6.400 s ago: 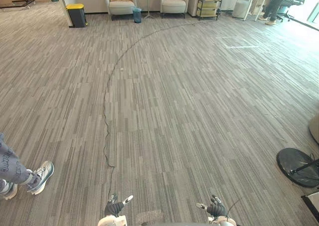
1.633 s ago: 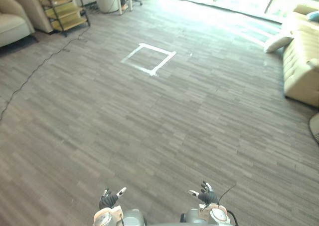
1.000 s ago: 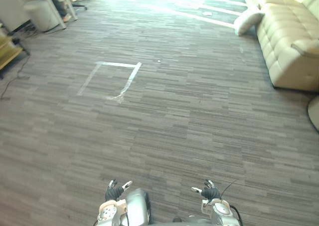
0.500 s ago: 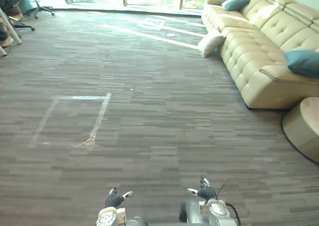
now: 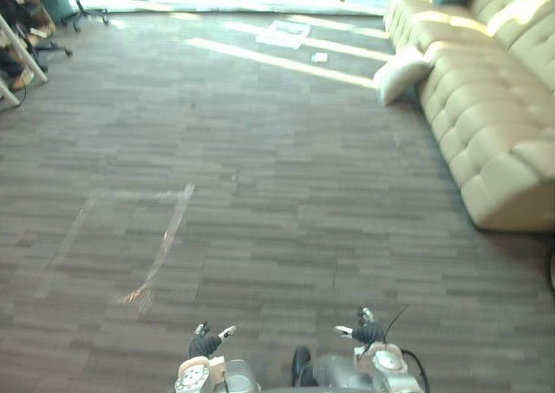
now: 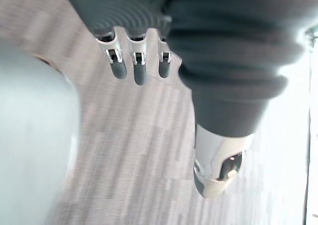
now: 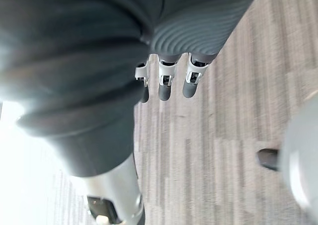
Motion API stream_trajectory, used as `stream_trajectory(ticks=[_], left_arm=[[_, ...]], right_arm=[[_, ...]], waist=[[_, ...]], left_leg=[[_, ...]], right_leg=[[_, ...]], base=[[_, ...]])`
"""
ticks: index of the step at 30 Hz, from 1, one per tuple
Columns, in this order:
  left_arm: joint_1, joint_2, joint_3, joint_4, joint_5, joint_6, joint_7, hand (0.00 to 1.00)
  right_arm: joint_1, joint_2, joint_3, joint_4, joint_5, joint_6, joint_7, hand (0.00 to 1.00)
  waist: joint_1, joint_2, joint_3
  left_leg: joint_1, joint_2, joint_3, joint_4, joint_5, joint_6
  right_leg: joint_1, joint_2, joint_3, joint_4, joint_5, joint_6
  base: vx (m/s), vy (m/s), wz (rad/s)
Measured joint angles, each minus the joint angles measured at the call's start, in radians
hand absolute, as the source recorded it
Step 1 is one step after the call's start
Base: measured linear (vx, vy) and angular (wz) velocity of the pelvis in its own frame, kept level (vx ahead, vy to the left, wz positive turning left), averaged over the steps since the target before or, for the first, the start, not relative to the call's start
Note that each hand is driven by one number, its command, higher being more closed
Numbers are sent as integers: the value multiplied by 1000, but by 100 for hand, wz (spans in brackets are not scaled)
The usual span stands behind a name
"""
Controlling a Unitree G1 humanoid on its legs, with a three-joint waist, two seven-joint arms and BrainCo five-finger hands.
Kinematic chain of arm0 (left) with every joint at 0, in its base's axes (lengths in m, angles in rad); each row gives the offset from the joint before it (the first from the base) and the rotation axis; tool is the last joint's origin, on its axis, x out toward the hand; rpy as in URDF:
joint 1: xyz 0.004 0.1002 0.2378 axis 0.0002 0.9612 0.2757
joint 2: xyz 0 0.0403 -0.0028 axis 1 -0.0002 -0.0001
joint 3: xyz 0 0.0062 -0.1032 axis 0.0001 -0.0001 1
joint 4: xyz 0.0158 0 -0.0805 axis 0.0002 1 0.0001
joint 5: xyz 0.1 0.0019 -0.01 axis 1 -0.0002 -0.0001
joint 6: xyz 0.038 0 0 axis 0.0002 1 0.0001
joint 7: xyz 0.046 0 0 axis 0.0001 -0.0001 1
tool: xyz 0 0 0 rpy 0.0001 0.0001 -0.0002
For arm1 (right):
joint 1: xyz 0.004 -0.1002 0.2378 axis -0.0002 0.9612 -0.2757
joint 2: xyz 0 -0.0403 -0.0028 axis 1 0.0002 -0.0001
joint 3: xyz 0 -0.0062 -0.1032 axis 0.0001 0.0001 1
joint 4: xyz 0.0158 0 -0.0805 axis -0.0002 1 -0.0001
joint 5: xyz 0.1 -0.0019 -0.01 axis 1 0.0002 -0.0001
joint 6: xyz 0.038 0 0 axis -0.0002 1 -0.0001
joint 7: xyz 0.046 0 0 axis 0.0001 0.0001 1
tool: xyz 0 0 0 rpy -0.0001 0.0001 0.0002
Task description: Pick up cushions and gather them together orderly.
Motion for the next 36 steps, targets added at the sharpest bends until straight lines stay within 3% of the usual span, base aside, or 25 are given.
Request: stream_trajectory(ticks=[2,3,5,7,8,10,11,12,13,15,16,19,21,22,23,24,26,27,28,29,30,32,33,34,36], left_arm=[[-1,-5,-6,0,0,-9,0,0],[3,-13,-7,0,-1,-12,3,0],[7,-18,-23,-3,-4,-17,6,0],[13,-6,-25,-15,-12,-17,3,0],[21,1,-20,-17,-9,-17,3,0],[20,19,-15,-4,-10,-15,3,0],[10,38,-24,6,-12,-15,3,0],[0,48,-26,10,-11,-12,3,0],[-7,51,-33,36,-10,-3,7,0],[-3,45,-73,53,-8,4,7,0],[-3,44,-77,54,-8,4,7,0],[-18,46,-101,81,0,9,5,0],[-21,42,-104,81,0,9,5,0],[-20,41,-105,81,1,8,5,0],[-10,43,-105,81,1,8,5,0],[0,46,-97,80,2,8,5,0],[10,26,-80,71,12,7,2,0],[10,-1,-61,68,19,7,0,0],[14,-22,-37,63,20,7,-1,0],[28,-44,9,46,19,7,0,0],[31,-48,40,28,14,8,-1,0],[31,-21,33,2,13,6,-1,0],[31,-11,30,-11,9,1,-2,0],[31,-11,26,-17,9,-1,-2,0],[27,-24,22,-36,4,-16,-1,0]], right_arm=[[-4,-7,0,14,0,1,-1,0],[9,-15,0,15,-1,1,-5,0],[11,-28,5,28,-1,2,-9,0],[11,-26,8,46,-2,2,-12,0],[26,-12,7,50,-3,2,-12,0],[30,-3,5,52,-4,-1,-11,0],[32,3,4,47,-3,-1,-10,0],[29,2,6,50,-4,-2,-6,0],[22,0,6,45,-4,-4,-2,0],[38,-10,8,7,-4,-19,-1,0],[36,-10,8,1,-4,-22,-1,0],[17,-27,8,-25,-3,-29,0,0],[7,-40,4,-24,-3,-28,0,0],[11,-43,0,-16,-2,-23,0,0],[11,-43,-2,-13,-2,-20,-1,0],[16,-40,-4,-16,1,-19,-1,0],[24,-41,-3,-20,-5,-12,5,0],[29,-59,-8,-35,-4,-10,8,0],[33,-68,-7,-45,-4,-6,8,0],[33,-74,1,-56,-3,3,6,0],[31,-53,0,-58,1,5,4,0],[32,-10,0,-55,3,7,3,0],[28,-1,1,-42,10,6,4,0],[24,1,2,-38,9,5,5,0],[7,-4,0,-22,9,4,1,0]], waist=[[14,9,7],[20,21,7],[24,49,-2],[37,22,-20],[40,-5,-53],[40,-45,-70],[30,-73,-60],[24,-85,-42],[15,-80,-33],[1,-42,-34],[-2,-39,-33],[-39,-24,-16],[-53,-24,-13],[-52,-30,-11],[-52,-37,-13],[-57,-47,-18],[-57,-32,-41],[-56,15,-45],[-56,40,-44],[-42,67,-37],[-37,74,-24],[-30,24,-3],[-16,-1,-2],[-8,-2,-2],[22,12,5]], left_leg=[[-47,-60,-17,-272,24,10],[-52,-91,-42,-505,99,-11],[-82,-82,-39,-679,167,-41],[-96,-90,-16,-647,279,25],[-97,-120,15,-625,312,67],[-62,-165,30,-604,284,115],[-8,-199,44,-596,227,121],[51,-221,46,-593,193,123],[125,-233,43,-596,163,135],[305,-230,30,-665,88,148],[328,-229,26,-679,82,149],[452,-201,-4,-750,59,153],[517,-197,-21,-797,44,127],[561,-205,-36,-811,17,86],[587,-212,-47,-808,3,69],[625,-219,-82,-780,-18,68],[574,-190,-118,-590,-20,66],[462,-130,-123,-316,7,29],[392,-90,-117,-153,69,-13],[276,-3,-95,94,183,-43],[206,52,-61,242,135,-23],[117,53,-10,248,65,-8],[59,35,35,120,17,8],[40,26,45,71,7,10],[-49,-46,29,-292,33,11]], right_leg=[[57,-18,49,-40,-25,15],[99,-25,80,-66,-49,31],[145,-13,118,-94,-90,54],[185,-48,150,-74,-156,86],[152,-86,170,17,-185,127],[23,-142,184,350,-197,194],[-80,-184,204,620,-116,301],[-129,-211,204,795,-69,324],[-171,-239,178,924,-54,299],[-285,-253,76,979,-94,201],[-314,-249,57,960,-105,194],[-452,-194,-59,621,-130,165],[-494,-159,-89,300,-2,162],[-494,-145,-89,114,91,162],[-497,-144,-85,94,107,156],[-505,-140,-42,142,174,80],[-505,-137,-50,236,211,40],[-454,-110,-87,226,168,34],[-421,-80,-91,205,147,30],[-347,-27,-91,165,117,-4],[-255,1,-88,134,91,-14],[-112,1,-62,70,61,-13],[-37,-5,-26,21,57,-4],[-23,-7,-14,8,54,0],[59,-21,60,-57,25,23]], base=[[508,44,-82],[492,102,-70],[548,229,-62],[782,355,-65],[588,215,-61],[726,291,-39],[694,303,-10],[651,281,-1],[495,209,1],[663,233,1],[713,175,11],[696,47,49],[658,-26,57],[552,-68,49],[728,-121,60],[922,-204,55],[834,-220,46],[565,-196,32],[715,-233,20],[721,-182,-10],[713,-169,-16],[728,-207,-22],[501,-157,-45],[566,-98,-82],[617,19,-99]])
